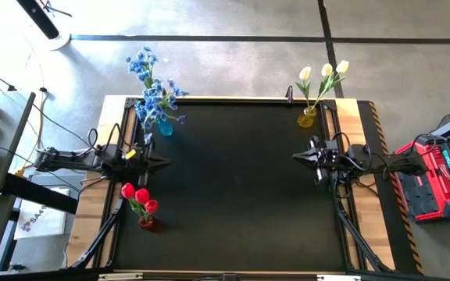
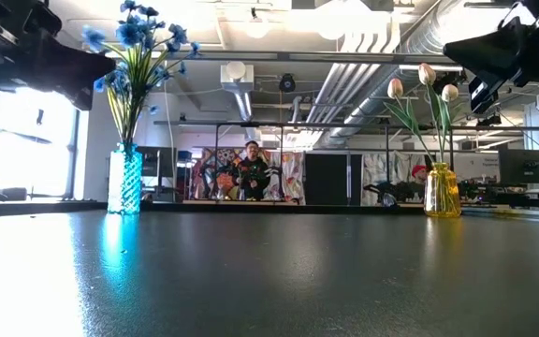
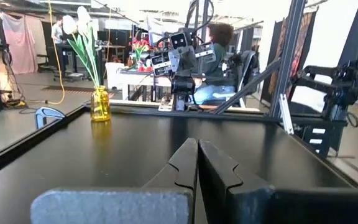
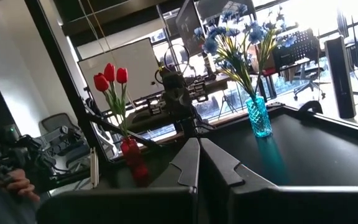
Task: Sort flowers into vase by color
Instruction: Return to Home Position
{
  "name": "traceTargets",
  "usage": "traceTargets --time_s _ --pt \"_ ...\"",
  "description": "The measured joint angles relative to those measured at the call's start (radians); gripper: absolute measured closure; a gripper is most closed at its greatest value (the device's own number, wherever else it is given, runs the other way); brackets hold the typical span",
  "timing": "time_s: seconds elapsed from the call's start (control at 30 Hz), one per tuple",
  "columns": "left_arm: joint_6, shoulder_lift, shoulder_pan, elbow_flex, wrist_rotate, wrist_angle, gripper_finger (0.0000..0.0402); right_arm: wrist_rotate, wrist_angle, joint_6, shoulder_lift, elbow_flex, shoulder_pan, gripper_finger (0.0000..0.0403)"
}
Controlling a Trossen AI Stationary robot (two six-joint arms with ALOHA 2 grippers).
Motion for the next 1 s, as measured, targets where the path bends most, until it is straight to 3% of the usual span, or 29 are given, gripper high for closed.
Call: traceTargets --time_s 0.4,0.6,1.0 --pt "0.003 0.000 0.000 0.000 0.020 -0.054 0.0402 0.007 -0.153 -0.011 0.000 0.000 0.000 0.0403" --pt "-0.004 0.001 0.000 0.000 0.022 -0.055 0.0402 0.029 -0.207 -0.092 -0.028 0.000 0.000 0.0403" --pt "-0.023 0.001 0.000 0.000 0.023 -0.054 0.0401 0.042 -0.212 -0.047 -0.023 0.000 0.000 0.0403"
